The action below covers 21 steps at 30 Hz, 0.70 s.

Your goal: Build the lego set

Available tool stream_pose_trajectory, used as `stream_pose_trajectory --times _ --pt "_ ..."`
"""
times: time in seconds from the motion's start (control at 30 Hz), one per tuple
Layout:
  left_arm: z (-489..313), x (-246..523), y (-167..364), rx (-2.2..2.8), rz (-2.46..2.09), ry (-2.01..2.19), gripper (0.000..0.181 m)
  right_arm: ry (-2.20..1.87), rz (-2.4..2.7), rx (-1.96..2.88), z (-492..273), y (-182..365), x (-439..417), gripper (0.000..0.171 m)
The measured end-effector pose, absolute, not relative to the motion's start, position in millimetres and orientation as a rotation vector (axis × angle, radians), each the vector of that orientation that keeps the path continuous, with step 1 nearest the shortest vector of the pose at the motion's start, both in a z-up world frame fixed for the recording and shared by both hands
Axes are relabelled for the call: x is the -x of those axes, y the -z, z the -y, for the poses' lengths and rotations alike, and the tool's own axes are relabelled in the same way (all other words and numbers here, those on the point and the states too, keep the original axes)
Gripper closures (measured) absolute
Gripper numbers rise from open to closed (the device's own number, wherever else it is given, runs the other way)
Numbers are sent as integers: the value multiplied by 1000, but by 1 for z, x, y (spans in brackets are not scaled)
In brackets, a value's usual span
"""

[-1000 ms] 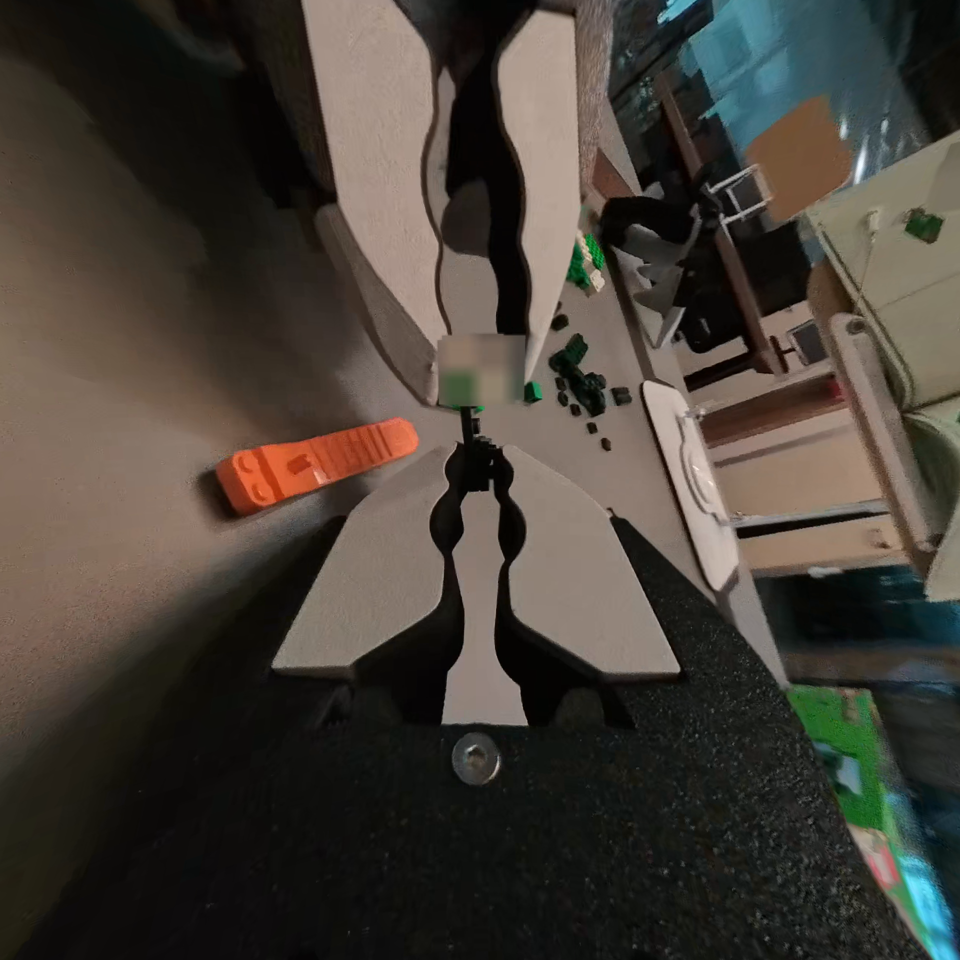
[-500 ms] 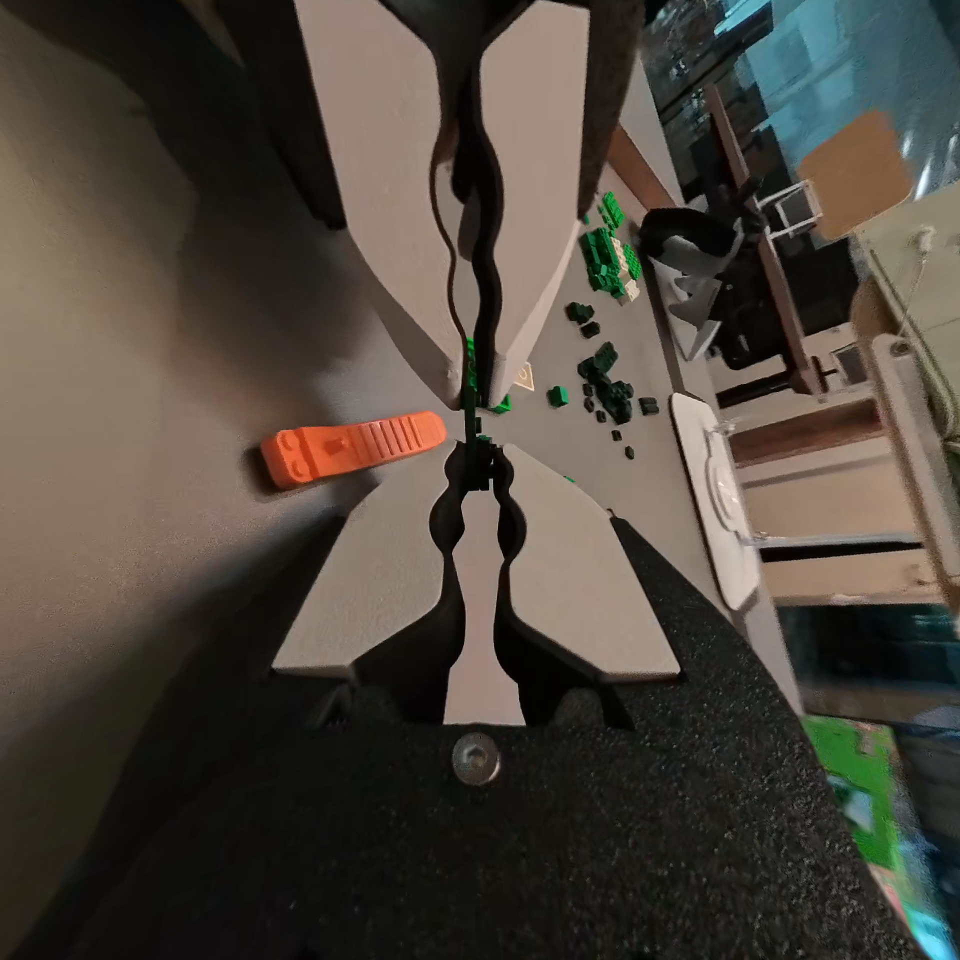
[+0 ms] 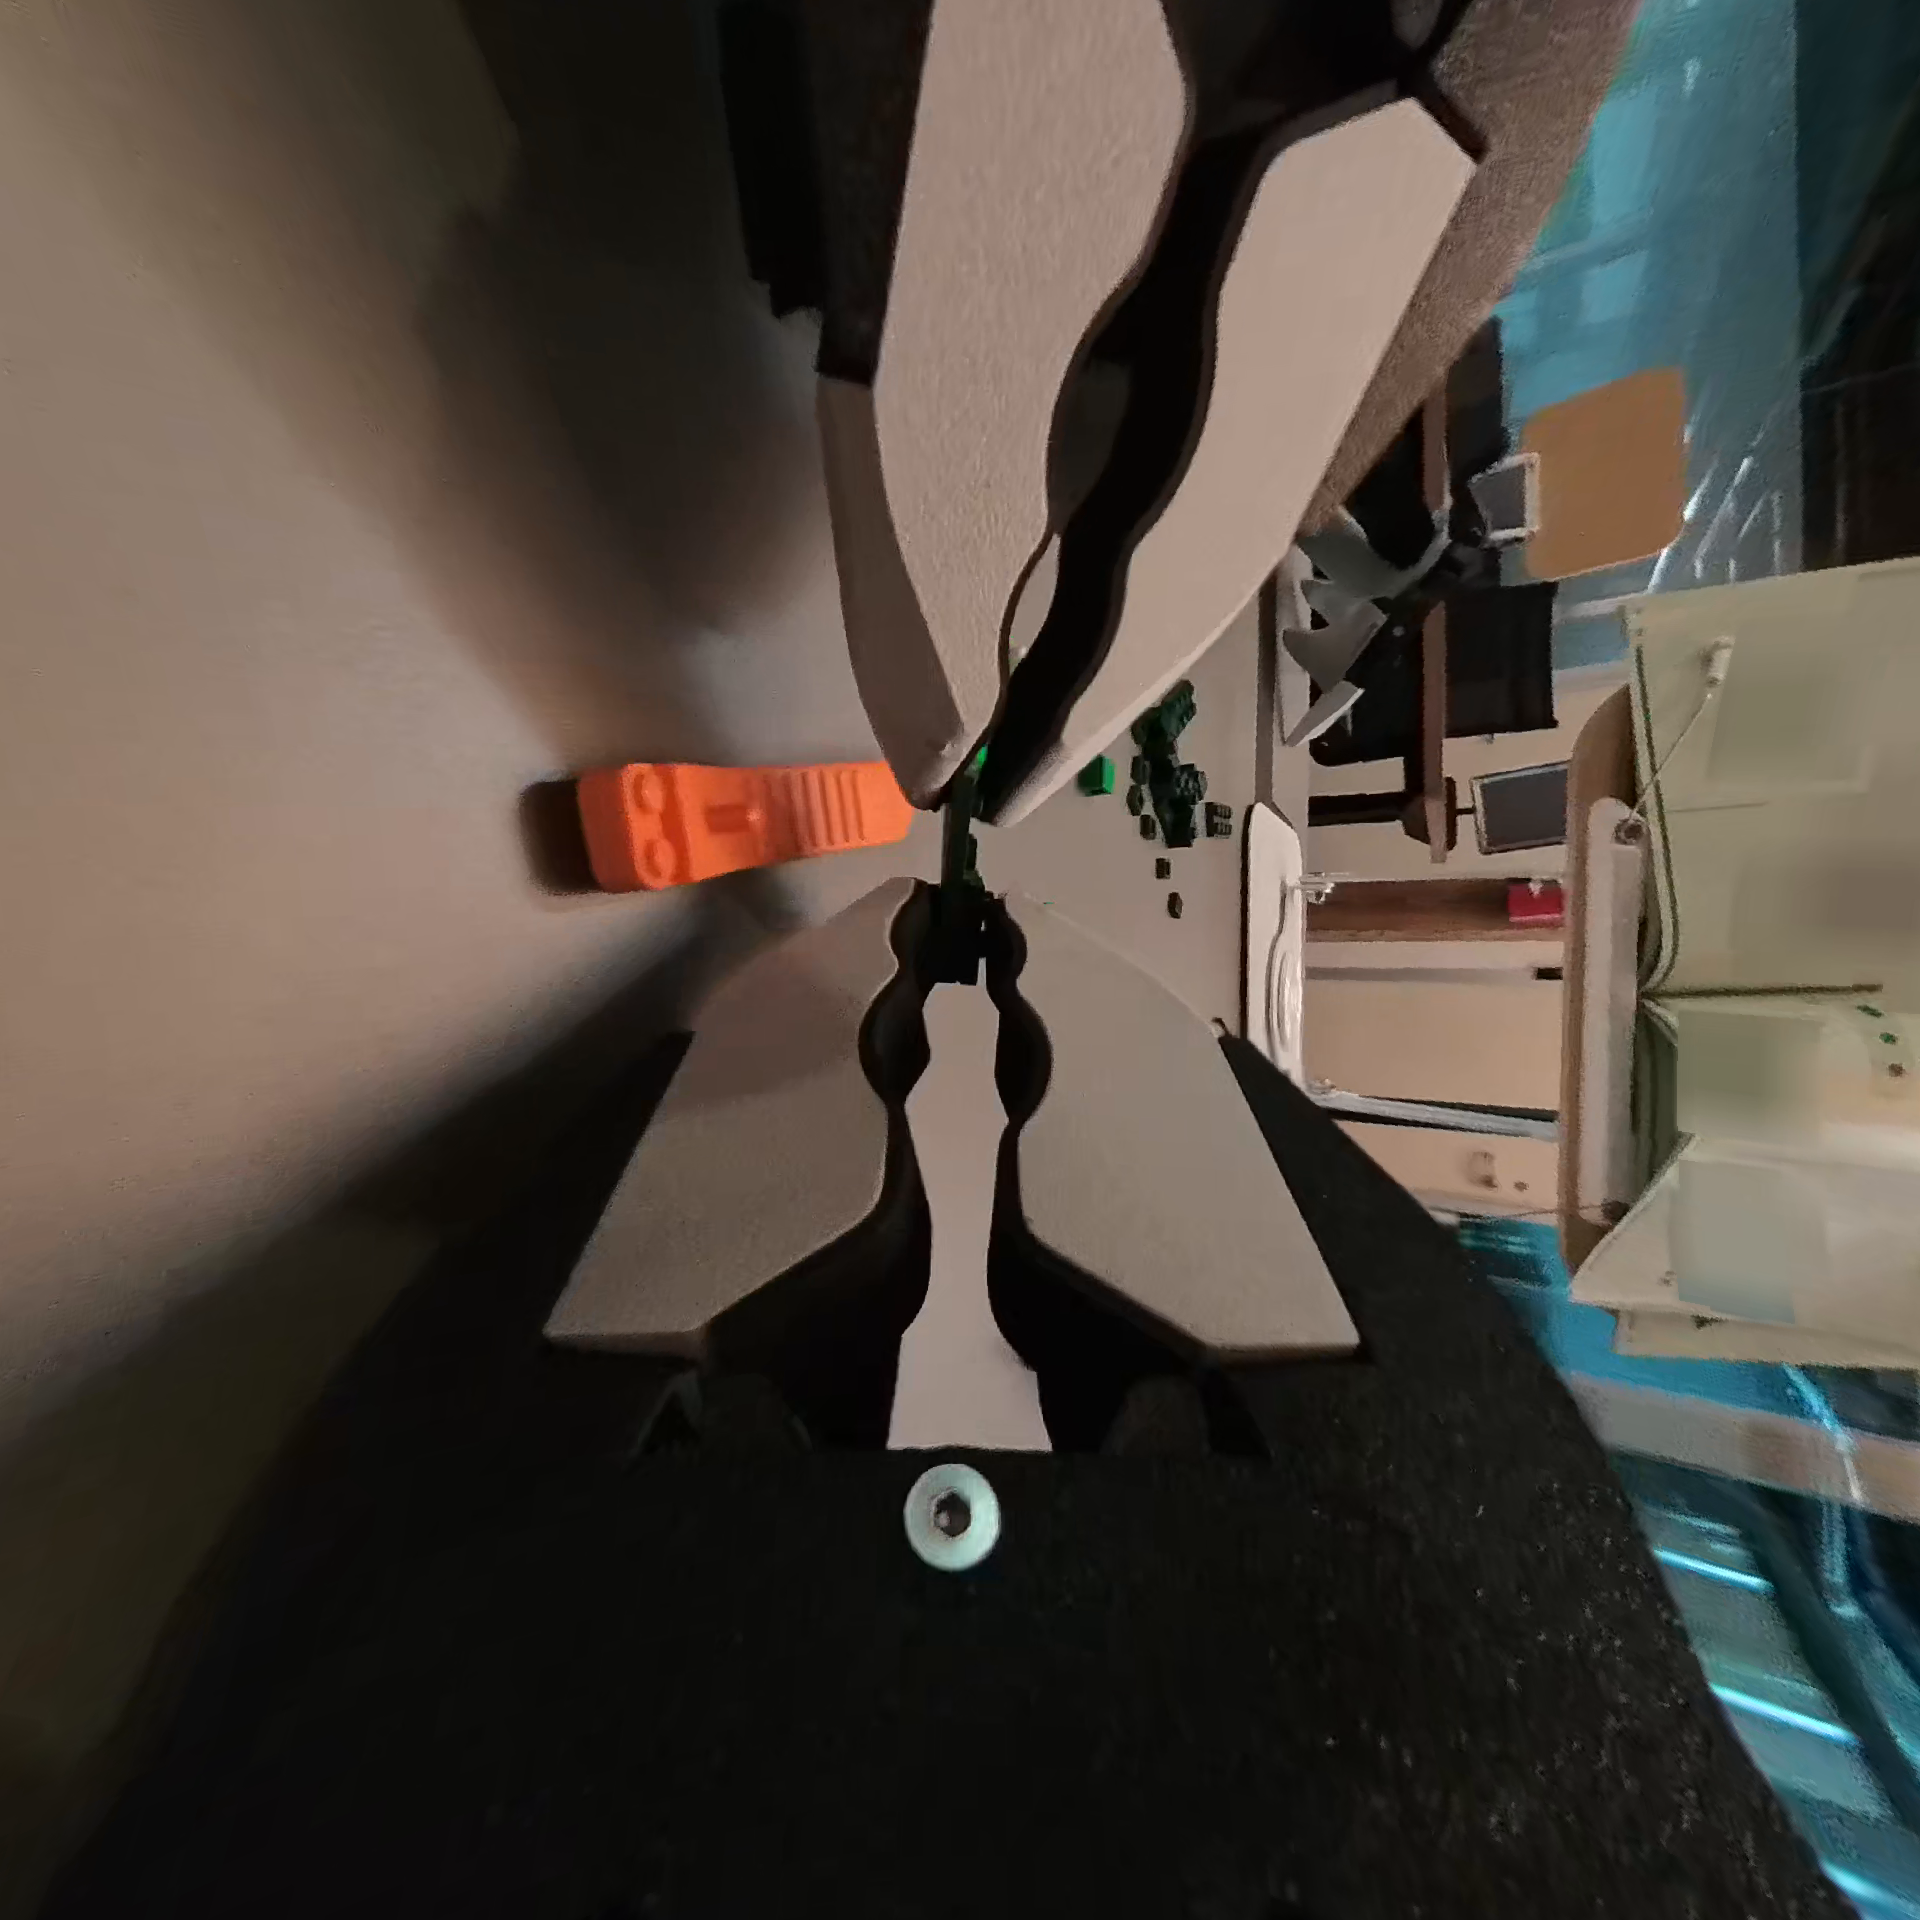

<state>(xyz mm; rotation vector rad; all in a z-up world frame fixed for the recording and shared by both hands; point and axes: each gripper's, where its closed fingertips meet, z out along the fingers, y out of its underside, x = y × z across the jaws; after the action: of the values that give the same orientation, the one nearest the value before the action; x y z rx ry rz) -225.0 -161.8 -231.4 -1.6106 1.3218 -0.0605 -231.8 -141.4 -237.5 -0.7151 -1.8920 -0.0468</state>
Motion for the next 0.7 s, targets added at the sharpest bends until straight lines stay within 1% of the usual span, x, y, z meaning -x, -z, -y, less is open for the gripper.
stream_pose_trajectory --times 0.1,0.17,0.2,0.3,0.4,0.53,0.7 --pt "156 229 223 1659 -1189 165 171 18 1814 766 136 228 236 163" --pt "154 231 220 1705 -1109 262 164 18 1781 780 134 224 237 163" --pt "154 231 220 1724 -1079 308 158 11 1763 782 134 222 237 163" --pt "155 228 221 1769 -1029 414 152 8 1742 777 135 219 238 163" --pt "155 227 219 1790 -978 479 154 58 1735 726 136 218 238 163" --pt "156 228 217 1827 -920 587 164 182 1711 611 136 214 238 163" --pt "158 226 217 1835 -907 643 165 230 1709 554 138 212 238 163"
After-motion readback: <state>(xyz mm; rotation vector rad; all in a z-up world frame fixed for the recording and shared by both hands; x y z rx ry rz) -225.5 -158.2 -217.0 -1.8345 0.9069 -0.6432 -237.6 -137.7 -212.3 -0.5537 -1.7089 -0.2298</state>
